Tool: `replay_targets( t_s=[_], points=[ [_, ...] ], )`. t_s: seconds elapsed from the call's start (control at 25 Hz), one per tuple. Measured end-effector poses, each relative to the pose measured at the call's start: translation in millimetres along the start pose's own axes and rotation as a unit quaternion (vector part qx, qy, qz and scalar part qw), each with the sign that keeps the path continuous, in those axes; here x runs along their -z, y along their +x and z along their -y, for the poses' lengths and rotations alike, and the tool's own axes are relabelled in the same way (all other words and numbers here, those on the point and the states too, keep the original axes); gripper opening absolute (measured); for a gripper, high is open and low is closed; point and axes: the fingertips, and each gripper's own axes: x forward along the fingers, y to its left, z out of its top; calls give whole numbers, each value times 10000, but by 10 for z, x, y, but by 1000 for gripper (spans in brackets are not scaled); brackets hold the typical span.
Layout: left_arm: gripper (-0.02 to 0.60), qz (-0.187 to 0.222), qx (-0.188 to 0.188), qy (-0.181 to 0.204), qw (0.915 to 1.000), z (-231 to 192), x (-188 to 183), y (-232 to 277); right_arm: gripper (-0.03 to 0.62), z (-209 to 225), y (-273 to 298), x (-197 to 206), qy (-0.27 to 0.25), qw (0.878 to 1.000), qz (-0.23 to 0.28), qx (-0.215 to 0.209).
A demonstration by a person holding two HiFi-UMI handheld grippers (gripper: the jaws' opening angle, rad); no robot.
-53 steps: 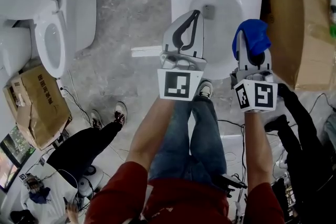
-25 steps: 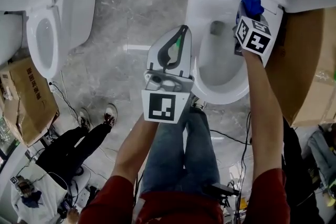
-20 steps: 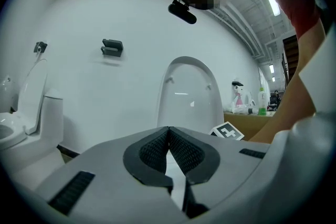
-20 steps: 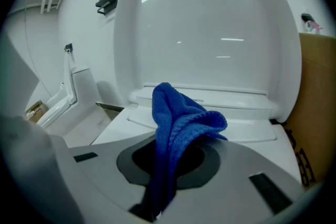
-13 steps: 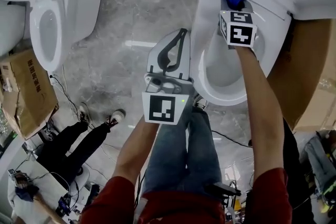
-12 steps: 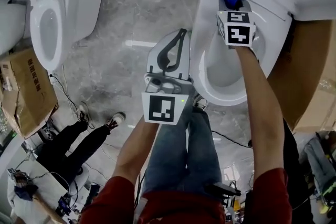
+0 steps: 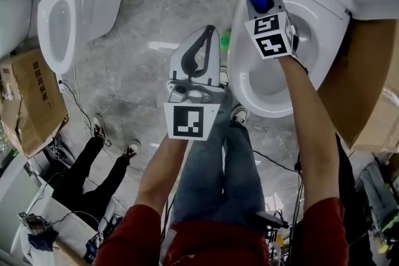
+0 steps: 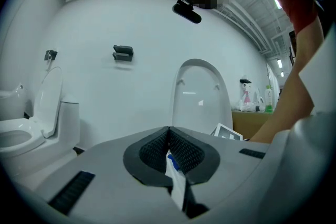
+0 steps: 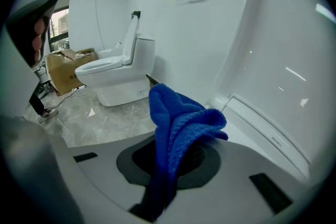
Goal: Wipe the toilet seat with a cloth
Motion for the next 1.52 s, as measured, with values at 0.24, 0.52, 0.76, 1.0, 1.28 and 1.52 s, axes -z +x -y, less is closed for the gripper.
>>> replay_targets(
  t_s=[0.24,0.52,0.76,1.0,1.28,1.52],
  points=[
    [17,87,-43,45,9999,126,-53,-141,54,-403,-237,239,154,9995,42,-274],
    [17,206,-107,19,9997,261,-109,-377,54,-925,-573,504,270,9983,36,-525],
    [17,178,-145,1,9997,408,-95,-627,54,-1425,-967,840,399,9960,-89,-799],
    [17,166,-159,17,9997,584,-70,-855,54,-1919,-1393,1259,548,9926,-279,-1050],
    [15,223,-60,6,9997,796,-221,-1049,55,-2174,-1808,1521,726,9906,-550,-1017],
    [16,172,121,52,9998,1018,-122,-1079,54,-2072,-2008,1895,1400,9840,-661,-886]
  ],
)
